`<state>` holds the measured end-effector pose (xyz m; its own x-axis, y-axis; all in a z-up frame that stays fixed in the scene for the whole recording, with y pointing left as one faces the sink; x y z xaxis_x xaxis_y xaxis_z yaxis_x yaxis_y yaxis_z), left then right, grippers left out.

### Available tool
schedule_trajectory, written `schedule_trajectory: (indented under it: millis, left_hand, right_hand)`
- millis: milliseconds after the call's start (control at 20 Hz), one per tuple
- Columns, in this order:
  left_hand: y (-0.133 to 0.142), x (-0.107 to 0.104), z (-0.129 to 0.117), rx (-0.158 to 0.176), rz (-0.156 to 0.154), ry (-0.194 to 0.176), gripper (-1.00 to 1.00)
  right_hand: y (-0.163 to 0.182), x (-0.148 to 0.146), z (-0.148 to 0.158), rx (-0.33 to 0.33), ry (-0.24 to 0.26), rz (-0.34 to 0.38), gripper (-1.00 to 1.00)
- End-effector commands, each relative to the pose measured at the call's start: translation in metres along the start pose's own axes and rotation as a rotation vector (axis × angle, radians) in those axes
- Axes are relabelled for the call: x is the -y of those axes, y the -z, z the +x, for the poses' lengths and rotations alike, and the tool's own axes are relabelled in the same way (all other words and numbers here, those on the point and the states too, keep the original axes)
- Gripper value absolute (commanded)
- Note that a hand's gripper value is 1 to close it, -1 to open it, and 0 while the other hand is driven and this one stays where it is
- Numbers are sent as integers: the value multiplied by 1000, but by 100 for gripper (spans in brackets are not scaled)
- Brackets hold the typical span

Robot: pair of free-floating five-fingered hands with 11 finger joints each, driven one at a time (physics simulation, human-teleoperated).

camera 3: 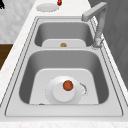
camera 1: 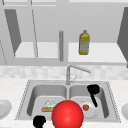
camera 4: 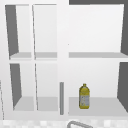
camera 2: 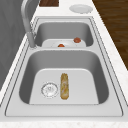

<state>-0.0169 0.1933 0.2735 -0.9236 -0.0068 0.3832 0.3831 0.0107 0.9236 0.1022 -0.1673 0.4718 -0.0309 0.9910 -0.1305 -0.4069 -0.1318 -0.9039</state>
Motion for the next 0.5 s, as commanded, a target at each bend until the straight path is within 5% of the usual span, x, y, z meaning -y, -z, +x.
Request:
schedule_trajectory:
  millis: [0,450]
  left_hand:
    - [0,0,0,0,0,0,0]
    - [0,0,0,0,0,0,0]
  right_hand:
    - [5,-10,8,62,3,-115,-100]
    - [33,-35,21,171,-15,-294,-100]
